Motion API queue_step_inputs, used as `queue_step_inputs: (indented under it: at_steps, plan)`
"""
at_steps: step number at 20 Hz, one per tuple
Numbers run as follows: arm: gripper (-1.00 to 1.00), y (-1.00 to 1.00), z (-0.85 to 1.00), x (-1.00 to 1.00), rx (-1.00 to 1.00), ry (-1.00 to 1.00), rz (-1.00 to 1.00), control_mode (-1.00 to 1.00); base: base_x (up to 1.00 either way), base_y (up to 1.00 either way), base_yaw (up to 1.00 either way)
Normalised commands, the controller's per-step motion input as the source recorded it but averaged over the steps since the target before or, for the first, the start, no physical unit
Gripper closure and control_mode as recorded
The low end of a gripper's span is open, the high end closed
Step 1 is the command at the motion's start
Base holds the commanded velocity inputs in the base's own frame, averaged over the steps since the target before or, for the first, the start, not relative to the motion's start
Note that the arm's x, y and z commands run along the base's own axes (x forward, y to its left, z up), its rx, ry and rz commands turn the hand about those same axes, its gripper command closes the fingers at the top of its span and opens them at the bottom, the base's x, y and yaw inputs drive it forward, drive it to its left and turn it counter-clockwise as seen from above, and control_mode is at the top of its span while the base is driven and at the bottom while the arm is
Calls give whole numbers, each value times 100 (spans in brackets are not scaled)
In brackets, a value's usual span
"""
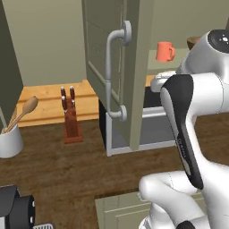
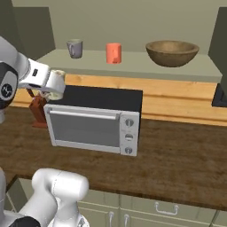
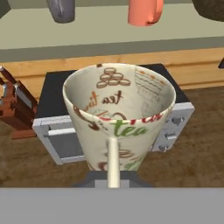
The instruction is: Gather all objects into one cabinet and sort the glasses and bowls to opposite sides.
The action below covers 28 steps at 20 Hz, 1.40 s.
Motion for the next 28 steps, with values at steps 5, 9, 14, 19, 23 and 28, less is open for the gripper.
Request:
queue_step_inputs:
  at_steps: [5, 9, 14, 19, 23, 28]
  plan:
    - [100, 2, 18, 81, 0, 0, -1, -100, 0, 0, 0]
    - [100, -34, 16, 24, 0, 0, 0, -100, 0, 0, 0]
    - [100, -16, 0, 16, -1, -3, 0, -100, 0, 0, 0]
    - [100, -2, 0, 35, -1, -6, 0, -100, 0, 0, 0]
    - [100, 0, 0, 42, -1, -9, 0, -100, 0, 0, 0]
    - [100, 0, 1, 42, 0, -7, 0, -100, 0, 0, 0]
